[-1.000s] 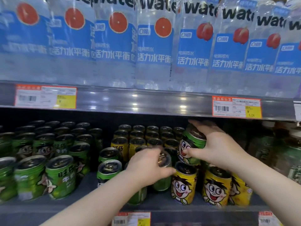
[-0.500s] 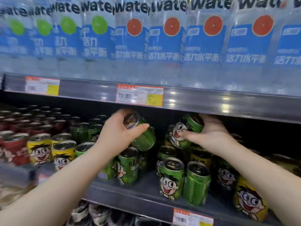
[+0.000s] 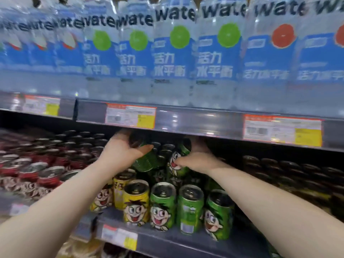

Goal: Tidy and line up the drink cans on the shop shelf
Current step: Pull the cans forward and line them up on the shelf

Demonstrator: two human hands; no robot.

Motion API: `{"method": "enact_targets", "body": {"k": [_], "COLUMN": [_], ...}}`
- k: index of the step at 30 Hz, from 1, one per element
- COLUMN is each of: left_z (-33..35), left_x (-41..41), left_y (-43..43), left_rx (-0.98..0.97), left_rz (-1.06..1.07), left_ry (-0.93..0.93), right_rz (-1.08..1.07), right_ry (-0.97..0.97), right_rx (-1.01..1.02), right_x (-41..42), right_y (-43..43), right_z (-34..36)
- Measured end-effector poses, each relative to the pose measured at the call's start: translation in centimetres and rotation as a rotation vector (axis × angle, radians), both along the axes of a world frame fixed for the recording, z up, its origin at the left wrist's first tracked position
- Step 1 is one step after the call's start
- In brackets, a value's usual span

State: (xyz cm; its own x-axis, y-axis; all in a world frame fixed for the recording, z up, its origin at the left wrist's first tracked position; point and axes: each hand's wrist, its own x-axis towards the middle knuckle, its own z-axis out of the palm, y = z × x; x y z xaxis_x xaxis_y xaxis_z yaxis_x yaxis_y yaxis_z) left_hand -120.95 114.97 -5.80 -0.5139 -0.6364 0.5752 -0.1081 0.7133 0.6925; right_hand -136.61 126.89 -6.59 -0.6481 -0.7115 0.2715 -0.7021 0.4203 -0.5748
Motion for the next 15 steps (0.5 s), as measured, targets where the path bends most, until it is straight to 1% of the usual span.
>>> {"method": "enact_targets", "body": {"k": [3, 5, 8, 11, 15], "left_z": [-0.5, -0.6, -1.0, -2.4, -3.9], "left_x": [-0.7, -1.6, -3.1, -4.4, -5.6], "left_y": [-2.6, -3.4, -3.8, -4.7, -5.5], "left_rx": [-0.075, -0.115, -0.155, -0.149, -0.161], "left_rz": [-0.05, -0.072, -0.138, -0.242, -0.302], "left_ry": [-0.156, -0.306, -0.544, -0.651, -0.739], "right_rz": [0.022, 0.017, -0.006, -0.02, -0.051], "right_ry": [0.021, 0.024, -0.016, -0.031, -0.016], "right_rx": [0.181, 0.303, 0.404, 0.472, 0.493], "right_x": [0.5, 0.5, 0.5, 0.4, 0.2], "right_y": [-2.3, -3.1, -3.6, -3.7, -3.4], "right_z": [-1.0, -1.8, -2.5, -2.8, -2.8]}}
